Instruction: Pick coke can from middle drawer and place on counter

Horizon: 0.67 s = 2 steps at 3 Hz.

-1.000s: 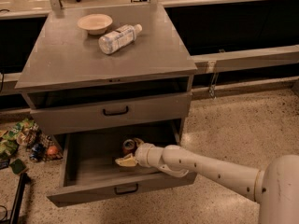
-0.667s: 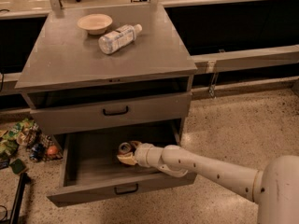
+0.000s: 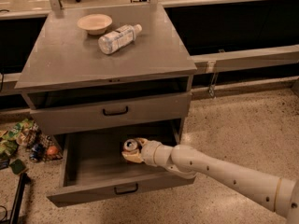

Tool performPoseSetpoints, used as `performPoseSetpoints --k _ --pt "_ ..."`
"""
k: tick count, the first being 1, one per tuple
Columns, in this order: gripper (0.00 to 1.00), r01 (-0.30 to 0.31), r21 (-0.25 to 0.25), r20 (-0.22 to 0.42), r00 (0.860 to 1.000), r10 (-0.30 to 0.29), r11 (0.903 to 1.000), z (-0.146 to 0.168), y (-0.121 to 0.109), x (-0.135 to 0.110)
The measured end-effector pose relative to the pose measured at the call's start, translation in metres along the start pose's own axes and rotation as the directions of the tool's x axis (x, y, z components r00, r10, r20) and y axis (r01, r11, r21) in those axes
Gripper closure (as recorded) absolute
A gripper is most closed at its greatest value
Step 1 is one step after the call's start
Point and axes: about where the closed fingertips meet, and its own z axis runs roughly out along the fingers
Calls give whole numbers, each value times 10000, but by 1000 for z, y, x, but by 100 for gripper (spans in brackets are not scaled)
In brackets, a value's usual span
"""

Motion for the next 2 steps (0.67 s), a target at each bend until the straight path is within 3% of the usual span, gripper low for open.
performPoseSetpoints --k 2 --pt "100 -317 804 229 9993 299 9963 -90 0 -64"
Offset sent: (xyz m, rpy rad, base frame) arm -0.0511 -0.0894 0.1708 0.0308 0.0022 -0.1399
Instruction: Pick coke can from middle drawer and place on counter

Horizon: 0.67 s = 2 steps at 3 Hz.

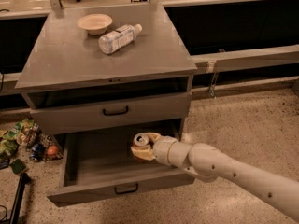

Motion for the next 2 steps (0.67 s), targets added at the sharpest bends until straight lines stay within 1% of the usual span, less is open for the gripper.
performPoseSetpoints --k 1,2 --pt "100 -313 151 -56 9995 314 9994 -36 -11 -44" --pt "100 -822 79 371 9960 818 9966 -60 -24 -82"
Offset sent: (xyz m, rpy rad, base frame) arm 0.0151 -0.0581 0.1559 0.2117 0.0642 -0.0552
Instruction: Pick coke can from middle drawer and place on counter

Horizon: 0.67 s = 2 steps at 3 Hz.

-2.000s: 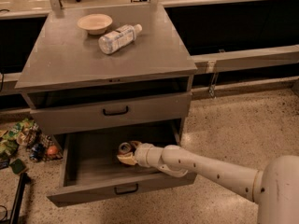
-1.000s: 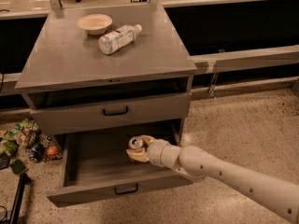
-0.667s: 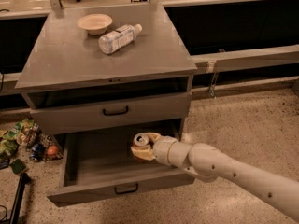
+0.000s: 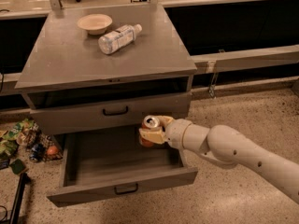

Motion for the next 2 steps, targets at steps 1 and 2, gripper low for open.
performPoseSetpoints --k 1,2 --pt "100 -488 -353 717 9961 512 9982 -18 -15 -39" --pt "100 -443 -397 693 9965 470 9982 -17 -13 -40"
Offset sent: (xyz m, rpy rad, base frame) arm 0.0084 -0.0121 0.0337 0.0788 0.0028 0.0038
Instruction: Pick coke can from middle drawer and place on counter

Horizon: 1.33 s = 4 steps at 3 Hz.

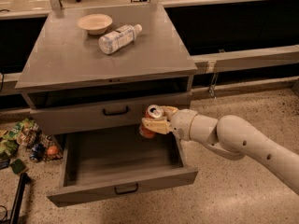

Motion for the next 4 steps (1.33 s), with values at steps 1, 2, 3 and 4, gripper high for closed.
performPoseSetpoints --k 1,2,3,4 --pt "100 786 45 348 9963 -787 9969 -16 3 -43" --pt "100 2014 113 629 9774 -2017 9794 -34 7 -98" --pt "100 2976 192 1117 9481 -2978 9545 -40 0 -148" --pt "100 3150 292 1267 9402 -3161 9487 -43 -5 -161"
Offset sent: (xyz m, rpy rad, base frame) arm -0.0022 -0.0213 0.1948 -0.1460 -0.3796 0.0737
